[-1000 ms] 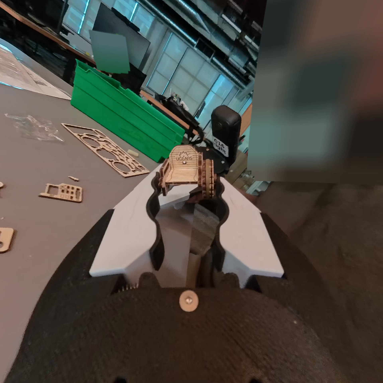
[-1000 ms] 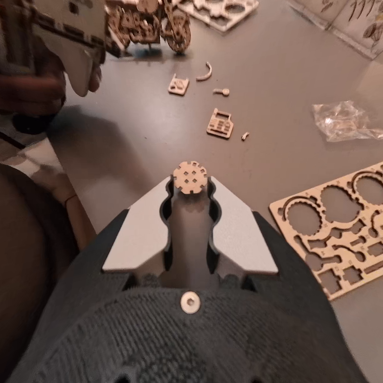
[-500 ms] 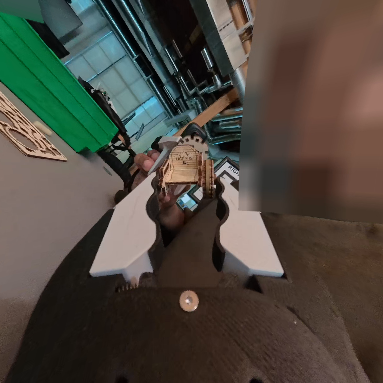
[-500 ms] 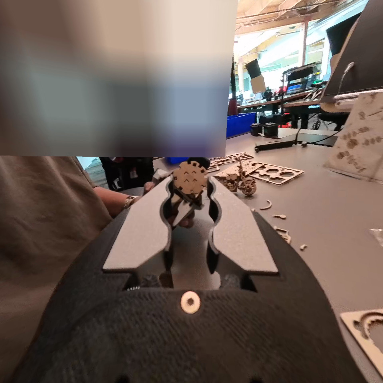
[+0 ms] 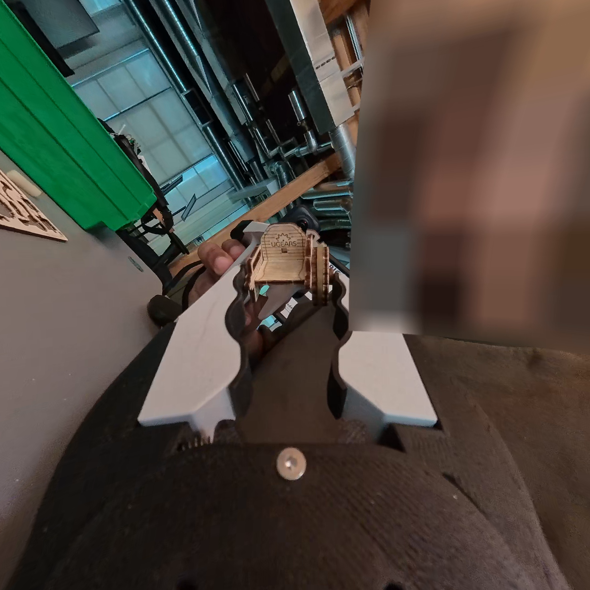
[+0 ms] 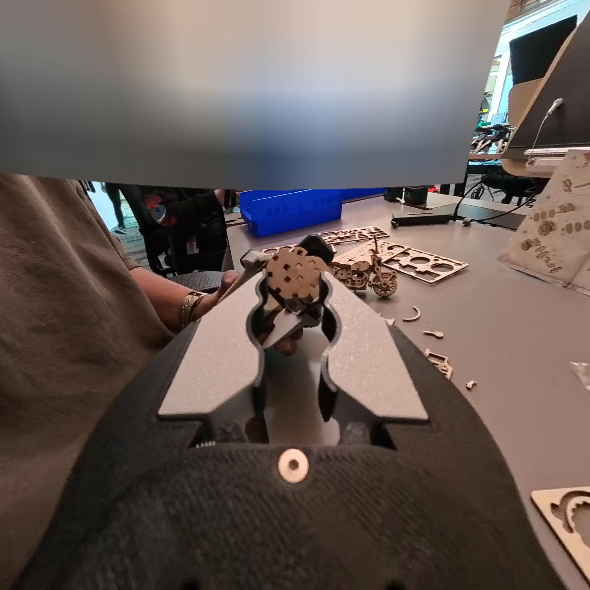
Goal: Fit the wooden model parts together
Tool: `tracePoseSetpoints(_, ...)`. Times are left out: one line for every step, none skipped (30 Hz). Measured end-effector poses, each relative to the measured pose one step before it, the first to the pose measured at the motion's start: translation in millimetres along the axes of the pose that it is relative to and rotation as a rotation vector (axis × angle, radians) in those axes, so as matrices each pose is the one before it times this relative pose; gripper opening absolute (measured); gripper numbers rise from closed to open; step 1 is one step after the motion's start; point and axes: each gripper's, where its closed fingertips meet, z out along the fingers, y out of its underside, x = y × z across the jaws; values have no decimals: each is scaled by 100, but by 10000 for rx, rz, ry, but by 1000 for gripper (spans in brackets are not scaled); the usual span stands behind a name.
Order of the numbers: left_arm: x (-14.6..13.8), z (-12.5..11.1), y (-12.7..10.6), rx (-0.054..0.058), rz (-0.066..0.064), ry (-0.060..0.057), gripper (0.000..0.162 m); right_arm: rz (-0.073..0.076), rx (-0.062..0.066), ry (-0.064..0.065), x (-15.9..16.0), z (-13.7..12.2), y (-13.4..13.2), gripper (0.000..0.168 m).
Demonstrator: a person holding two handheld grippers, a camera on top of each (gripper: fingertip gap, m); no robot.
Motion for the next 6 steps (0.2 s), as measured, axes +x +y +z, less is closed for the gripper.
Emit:
tracePoseSetpoints(-25,-34,-44,30,-2,-6,50,32,-22,31,38,22,20,30)
tracePoseSetpoints(-12,-26,-26,16,8,-2,50,34,-22,29,21,25,12,30)
tracePoseSetpoints(-12,-18,-9,7,19,-11,50,37,-14,42,46,18,9,30)
tracePoseSetpoints(-36,-17,-31,14,26,-21,50,49,-19,48,61,32,25,30)
tracePoseSetpoints(-24,-33,-34,17,17,-7,50,64,-25,28,42,25,29,30)
tracePoseSetpoints(-25,-39,-33,17,3,1,50,85,-24,23,40,22,35,30)
